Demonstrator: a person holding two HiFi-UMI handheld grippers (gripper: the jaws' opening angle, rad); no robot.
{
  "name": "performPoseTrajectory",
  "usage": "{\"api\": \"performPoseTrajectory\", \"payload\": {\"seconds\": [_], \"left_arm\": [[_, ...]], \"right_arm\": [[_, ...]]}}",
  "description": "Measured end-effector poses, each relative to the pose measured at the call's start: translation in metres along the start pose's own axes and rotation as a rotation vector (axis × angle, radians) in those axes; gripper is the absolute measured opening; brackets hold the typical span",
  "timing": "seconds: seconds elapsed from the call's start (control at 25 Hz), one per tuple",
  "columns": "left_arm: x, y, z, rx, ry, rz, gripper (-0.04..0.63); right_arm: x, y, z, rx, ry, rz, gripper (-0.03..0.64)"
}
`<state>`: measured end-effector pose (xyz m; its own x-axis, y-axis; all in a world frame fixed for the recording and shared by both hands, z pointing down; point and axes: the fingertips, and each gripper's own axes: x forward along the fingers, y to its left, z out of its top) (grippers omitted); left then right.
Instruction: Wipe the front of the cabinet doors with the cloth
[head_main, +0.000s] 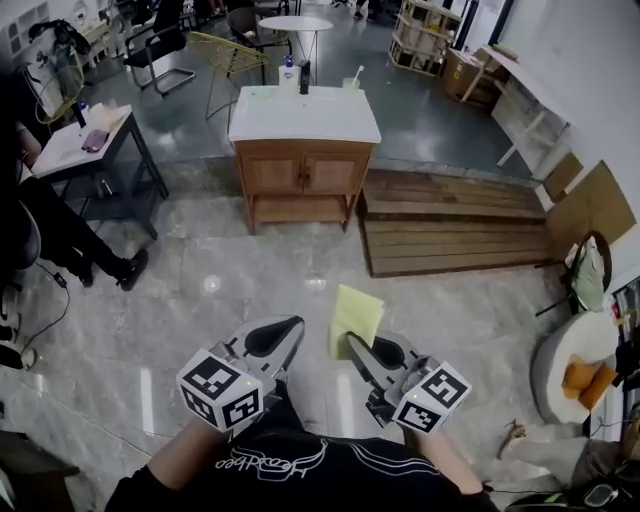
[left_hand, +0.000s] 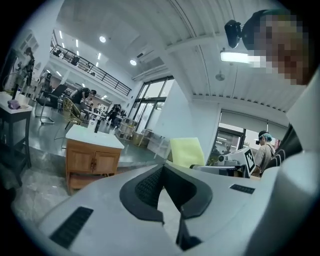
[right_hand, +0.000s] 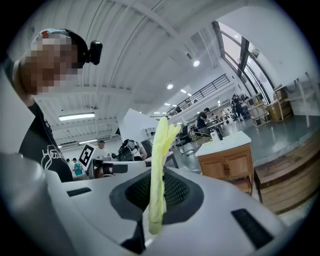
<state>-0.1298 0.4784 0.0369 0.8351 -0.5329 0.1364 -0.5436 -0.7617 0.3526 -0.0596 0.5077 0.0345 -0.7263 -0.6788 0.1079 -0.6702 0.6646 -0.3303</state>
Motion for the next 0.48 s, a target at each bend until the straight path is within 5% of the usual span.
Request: {"api": "performPoseTrajectory", "payload": {"seconds": [0.48], "left_arm": [[0.062,0.131,0.007,-0.08,0.078,-0.033,0.006]], "right_arm": [[0.106,-0.089,0.0,0.026,0.014,-0.069,0.04]]}}
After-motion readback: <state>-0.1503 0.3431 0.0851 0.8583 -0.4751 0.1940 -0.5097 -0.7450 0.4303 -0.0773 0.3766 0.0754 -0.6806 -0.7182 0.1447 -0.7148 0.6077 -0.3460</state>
